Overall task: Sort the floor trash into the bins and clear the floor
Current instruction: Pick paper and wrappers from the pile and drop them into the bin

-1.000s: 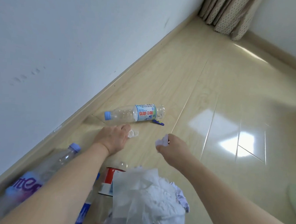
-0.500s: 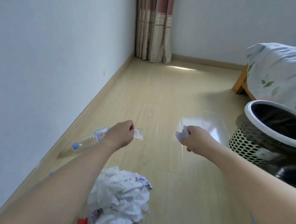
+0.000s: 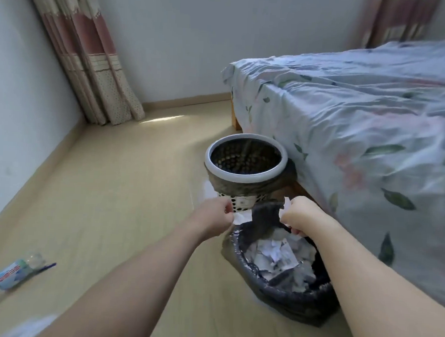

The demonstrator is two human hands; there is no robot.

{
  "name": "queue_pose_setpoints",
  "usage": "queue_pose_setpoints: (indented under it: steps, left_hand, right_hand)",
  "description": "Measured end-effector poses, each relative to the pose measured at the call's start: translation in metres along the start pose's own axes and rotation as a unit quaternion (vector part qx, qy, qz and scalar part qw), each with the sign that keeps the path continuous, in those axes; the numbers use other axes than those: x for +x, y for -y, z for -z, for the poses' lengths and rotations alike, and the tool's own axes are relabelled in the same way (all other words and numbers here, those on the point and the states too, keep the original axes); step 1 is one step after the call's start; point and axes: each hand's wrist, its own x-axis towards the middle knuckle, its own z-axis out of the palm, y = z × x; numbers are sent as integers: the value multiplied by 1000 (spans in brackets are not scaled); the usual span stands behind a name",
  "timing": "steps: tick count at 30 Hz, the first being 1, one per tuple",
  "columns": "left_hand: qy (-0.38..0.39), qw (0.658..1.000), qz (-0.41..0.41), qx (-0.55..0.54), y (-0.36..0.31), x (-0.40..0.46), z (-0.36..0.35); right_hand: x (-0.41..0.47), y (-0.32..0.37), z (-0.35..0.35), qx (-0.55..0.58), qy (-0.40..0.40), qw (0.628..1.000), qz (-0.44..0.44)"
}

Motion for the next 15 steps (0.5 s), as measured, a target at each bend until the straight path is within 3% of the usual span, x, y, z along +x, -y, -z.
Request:
queue_pose_setpoints:
  steps: [3, 5, 8, 11, 15]
  left_hand:
    - [44, 999, 0, 28, -35, 17, -49]
    - [70, 997, 9, 23, -46, 23, -69]
    - [52, 999, 11, -2, -37, 25, -65]
    - [-13, 997, 65, -41, 9, 18, -21]
    - [-76, 983, 162, -49, 108, -24, 58]
  right_hand:
    - [2, -34, -2, 50, 109, 990, -75]
    - [1, -36, 1, 31, 156, 985, -73]
    - [7, -18, 7, 25, 106, 994, -20]
    - [14, 20, -7, 44, 50, 996, 55]
    - [-3, 94, -59, 48, 73, 985, 149]
